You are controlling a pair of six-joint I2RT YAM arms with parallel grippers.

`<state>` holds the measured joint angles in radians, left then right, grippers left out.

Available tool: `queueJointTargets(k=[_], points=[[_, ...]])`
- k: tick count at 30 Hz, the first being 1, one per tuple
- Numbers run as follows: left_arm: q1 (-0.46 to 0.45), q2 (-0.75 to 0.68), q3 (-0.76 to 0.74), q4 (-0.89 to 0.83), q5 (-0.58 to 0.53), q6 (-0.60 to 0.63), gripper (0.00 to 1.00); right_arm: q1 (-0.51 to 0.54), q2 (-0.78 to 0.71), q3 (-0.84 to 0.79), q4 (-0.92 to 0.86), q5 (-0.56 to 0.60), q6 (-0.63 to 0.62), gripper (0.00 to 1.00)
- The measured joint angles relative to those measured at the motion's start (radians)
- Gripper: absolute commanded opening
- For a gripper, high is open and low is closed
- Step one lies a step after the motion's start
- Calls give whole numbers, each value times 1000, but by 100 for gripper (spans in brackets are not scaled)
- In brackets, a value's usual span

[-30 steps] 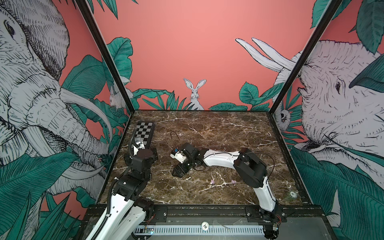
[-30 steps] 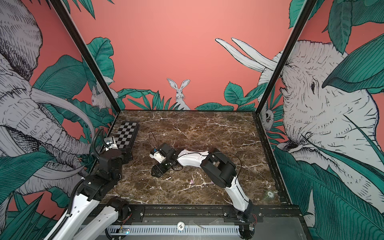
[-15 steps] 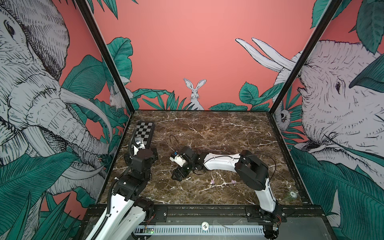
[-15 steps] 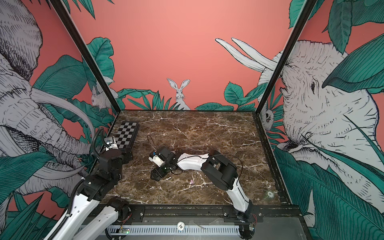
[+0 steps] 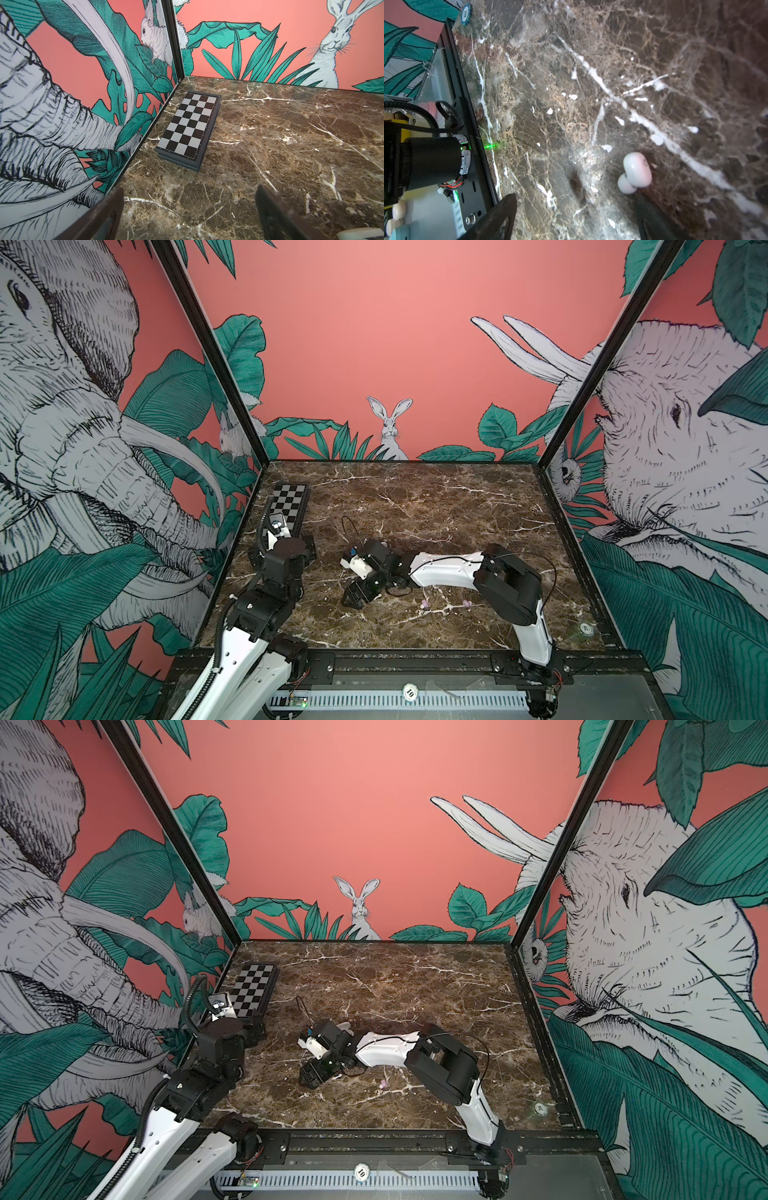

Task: Insert the wireless bluetooth earbuds into the charging case
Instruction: 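Lower the open right gripper around the white earbud on the table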

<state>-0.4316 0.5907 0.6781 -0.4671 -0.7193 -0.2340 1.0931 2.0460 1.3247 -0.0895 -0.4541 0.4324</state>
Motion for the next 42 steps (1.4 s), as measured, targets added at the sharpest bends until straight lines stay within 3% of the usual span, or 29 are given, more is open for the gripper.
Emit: queueJointTargets(k=[9, 12, 19, 29, 42], points=[[-5, 0, 0, 2, 1, 3, 99, 2, -47, -45, -9, -32, 14, 85], [-5, 2, 0, 2, 2, 4, 99, 2, -69, -2, -91, -3, -25, 76], [-6, 5, 0, 2, 4, 8, 99, -9, -72, 105, -179, 67, -79, 68], [-6, 3, 0, 2, 4, 10, 99, -14, 41, 246, -299, 169, -136, 48], [-11, -1, 0, 2, 4, 10, 99, -16, 101, 297, -386, 230, -161, 44]])
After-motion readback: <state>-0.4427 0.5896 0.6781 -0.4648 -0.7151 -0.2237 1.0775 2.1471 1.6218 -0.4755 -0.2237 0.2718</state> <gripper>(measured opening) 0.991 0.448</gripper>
